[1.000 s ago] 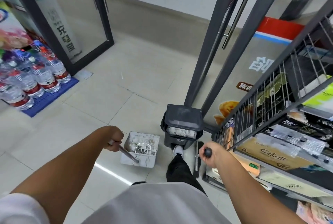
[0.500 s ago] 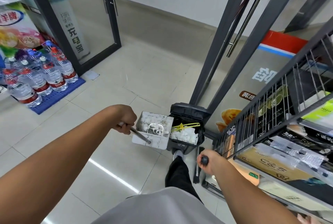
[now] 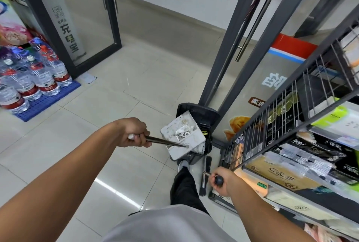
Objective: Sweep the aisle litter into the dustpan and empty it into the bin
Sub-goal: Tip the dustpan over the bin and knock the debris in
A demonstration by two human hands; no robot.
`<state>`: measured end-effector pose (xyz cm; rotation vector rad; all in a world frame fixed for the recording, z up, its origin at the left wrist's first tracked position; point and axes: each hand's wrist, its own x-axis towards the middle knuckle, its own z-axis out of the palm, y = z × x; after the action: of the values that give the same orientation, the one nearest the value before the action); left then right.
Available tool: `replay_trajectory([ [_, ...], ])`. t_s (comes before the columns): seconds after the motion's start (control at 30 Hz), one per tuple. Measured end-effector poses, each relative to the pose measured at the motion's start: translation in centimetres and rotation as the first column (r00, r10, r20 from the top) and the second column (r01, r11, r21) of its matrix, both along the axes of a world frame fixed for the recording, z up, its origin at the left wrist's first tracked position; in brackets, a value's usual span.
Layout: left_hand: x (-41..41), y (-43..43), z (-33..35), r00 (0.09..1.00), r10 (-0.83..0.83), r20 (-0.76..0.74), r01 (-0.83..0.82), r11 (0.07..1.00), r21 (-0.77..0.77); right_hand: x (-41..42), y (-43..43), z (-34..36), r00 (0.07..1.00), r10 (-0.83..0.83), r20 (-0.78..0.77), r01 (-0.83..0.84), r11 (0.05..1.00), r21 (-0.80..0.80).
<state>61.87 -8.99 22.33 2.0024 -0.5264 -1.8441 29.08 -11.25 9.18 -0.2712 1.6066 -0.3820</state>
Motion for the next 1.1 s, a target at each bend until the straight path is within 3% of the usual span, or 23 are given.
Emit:
replay_trajectory([
  [0.17, 0.7, 0.5, 0.2, 0.980, 0.089, -0.177, -0.080, 0.995, 0.058, 0.1, -0.2, 0.1, 0.999, 0.025, -0.023, -0.025, 1.000, 0.010],
  [0.3, 0.2, 0.4, 0.8, 0.908, 0.196, -0.370, -0.176, 0.981, 0.086, 0.9, -0.2, -0.5, 0.999, 0.038, -0.004, -0.037, 0.999, 0.026],
  [0.57, -1.9, -0.2, 0.6, 0.849, 0.239, -0.470, -0.220, 0.971, 0.096, 1.2, 0.4, -1.2, 0.998, 0.059, -0.018, -0.059, 0.997, 0.048],
  [0.9, 0.0, -2.0, -4.3, 0.647, 0.382, -0.660, -0.308, 0.923, 0.232, 0.2, 0.8, -2.1, 0.998, 0.054, -0.022, -0.052, 0.995, 0.082],
  [1.1, -0.5, -0.5, -8.3, 0.411, 0.550, -0.727, -0.429, 0.820, 0.379, -0.5, 0.5, -1.4, 0.999, 0.038, -0.012, -0.037, 0.996, 0.082],
])
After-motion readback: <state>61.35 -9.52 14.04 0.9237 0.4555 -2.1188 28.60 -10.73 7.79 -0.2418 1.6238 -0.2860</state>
